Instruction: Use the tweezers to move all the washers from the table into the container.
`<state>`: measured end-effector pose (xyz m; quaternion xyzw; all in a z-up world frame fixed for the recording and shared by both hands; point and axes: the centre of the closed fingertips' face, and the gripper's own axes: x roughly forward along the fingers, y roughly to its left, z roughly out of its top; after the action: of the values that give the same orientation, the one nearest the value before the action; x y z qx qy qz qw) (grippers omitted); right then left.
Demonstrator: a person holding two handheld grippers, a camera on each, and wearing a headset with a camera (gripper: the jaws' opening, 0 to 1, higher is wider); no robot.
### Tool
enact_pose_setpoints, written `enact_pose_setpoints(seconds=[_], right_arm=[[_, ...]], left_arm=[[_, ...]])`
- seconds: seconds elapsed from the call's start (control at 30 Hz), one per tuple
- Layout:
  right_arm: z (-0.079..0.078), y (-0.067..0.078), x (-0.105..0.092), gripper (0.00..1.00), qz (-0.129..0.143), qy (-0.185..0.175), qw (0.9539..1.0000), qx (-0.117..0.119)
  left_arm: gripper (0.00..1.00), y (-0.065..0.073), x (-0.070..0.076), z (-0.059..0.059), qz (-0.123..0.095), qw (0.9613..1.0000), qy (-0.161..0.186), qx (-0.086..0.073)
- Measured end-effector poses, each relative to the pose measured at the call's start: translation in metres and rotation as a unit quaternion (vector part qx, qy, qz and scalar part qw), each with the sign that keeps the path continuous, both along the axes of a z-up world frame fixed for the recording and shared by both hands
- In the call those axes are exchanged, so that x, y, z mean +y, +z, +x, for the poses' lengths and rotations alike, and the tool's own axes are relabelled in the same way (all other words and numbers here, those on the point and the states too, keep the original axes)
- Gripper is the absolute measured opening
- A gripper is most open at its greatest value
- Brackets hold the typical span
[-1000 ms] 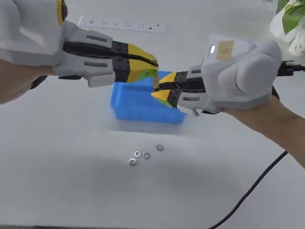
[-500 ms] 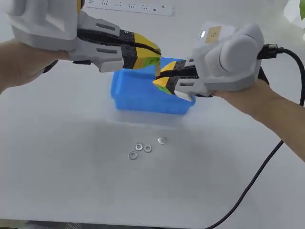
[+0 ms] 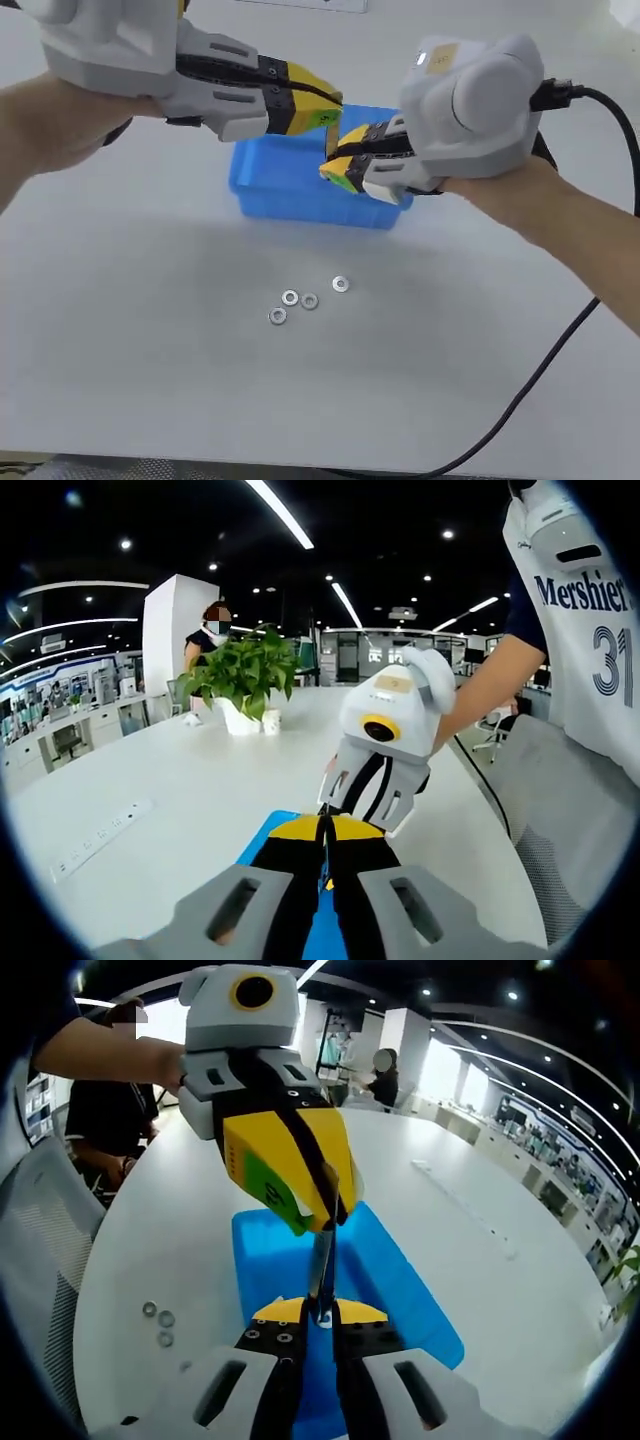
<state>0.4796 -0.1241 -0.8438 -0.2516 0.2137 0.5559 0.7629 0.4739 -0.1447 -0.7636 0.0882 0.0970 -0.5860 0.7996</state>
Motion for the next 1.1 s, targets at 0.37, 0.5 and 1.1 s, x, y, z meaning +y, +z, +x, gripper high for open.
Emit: enact_pose_setpoints(seconds=[0.37, 0.5, 1.1], right_arm=[[0.000, 0.002, -0.002, 0.11, 0.008, -0.009, 0.9999, 0.005], [-0.002, 0.005, -0.001, 0.11, 0.012, -0.010, 0.9999, 0.007], [-0.020, 0.044, 0.002, 0.12, 0.050, -0.008, 0.9986, -0.015]], left_arm=[[0.04, 0.002, 0.002, 0.005, -0.011, 0.9999, 0.009, 0.000], [0.04, 0.004, 0.003, 0.005, -0.009, 0.9999, 0.009, -0.005], [0.04, 0.037, 0.002, -0.016, 0.000, 0.9989, -0.012, -0.046]])
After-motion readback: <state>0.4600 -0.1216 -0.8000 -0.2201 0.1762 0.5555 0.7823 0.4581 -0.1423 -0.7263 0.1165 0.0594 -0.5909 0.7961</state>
